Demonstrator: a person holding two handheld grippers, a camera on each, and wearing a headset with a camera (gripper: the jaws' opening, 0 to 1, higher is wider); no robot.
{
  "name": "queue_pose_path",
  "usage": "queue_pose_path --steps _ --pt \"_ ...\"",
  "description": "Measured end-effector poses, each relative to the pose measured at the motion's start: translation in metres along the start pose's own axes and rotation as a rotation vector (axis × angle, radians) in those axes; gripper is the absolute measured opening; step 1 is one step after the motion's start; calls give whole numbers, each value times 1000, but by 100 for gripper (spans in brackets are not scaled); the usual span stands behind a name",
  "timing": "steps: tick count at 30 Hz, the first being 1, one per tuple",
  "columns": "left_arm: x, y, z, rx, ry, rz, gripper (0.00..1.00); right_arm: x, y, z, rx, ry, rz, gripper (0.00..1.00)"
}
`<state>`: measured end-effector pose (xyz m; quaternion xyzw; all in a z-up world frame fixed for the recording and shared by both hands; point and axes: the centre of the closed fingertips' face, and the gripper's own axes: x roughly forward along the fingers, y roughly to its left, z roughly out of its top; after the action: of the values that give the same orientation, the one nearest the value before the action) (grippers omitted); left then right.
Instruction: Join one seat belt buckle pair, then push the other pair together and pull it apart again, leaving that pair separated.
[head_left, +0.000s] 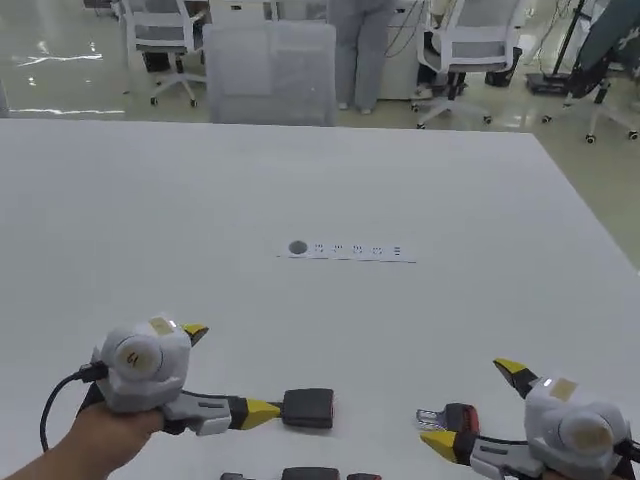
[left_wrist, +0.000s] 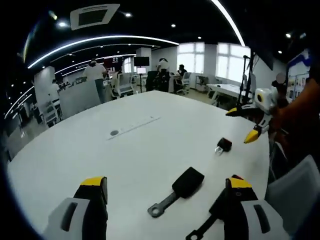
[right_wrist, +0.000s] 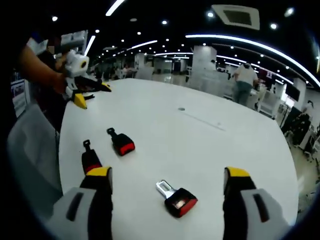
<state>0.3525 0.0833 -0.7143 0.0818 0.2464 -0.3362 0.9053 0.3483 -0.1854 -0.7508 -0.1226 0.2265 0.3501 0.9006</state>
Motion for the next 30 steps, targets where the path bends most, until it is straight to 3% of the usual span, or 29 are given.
queue_pose_path --steps 3,8,13,15,20,23,30 --pt "-16 2 -11 -30 7 25 100 -2 13 4 -13 -7 -10 94" --pt "-40 -4 -22 -32 -5 38 100 -5 32 7 -39 -25 -10 93" --pt "-57 -6 -27 -59 -34 40 100 -10 46 10 -43 -38 -6 94" --pt "-60 -9 -29 -49 -34 30 100 -12 50 9 -42 -37 -6 95" --pt "-70 -18 -45 -15 14 -3 100 -18 56 9 -36 -38 -11 95" --pt "-75 -17 -45 -52 -5 -7 100 -22 59 7 -30 -38 -17 95" --pt "-84 -16 -52 -38 -13 11 100 -27 61 -3 -9 -19 -26 95"
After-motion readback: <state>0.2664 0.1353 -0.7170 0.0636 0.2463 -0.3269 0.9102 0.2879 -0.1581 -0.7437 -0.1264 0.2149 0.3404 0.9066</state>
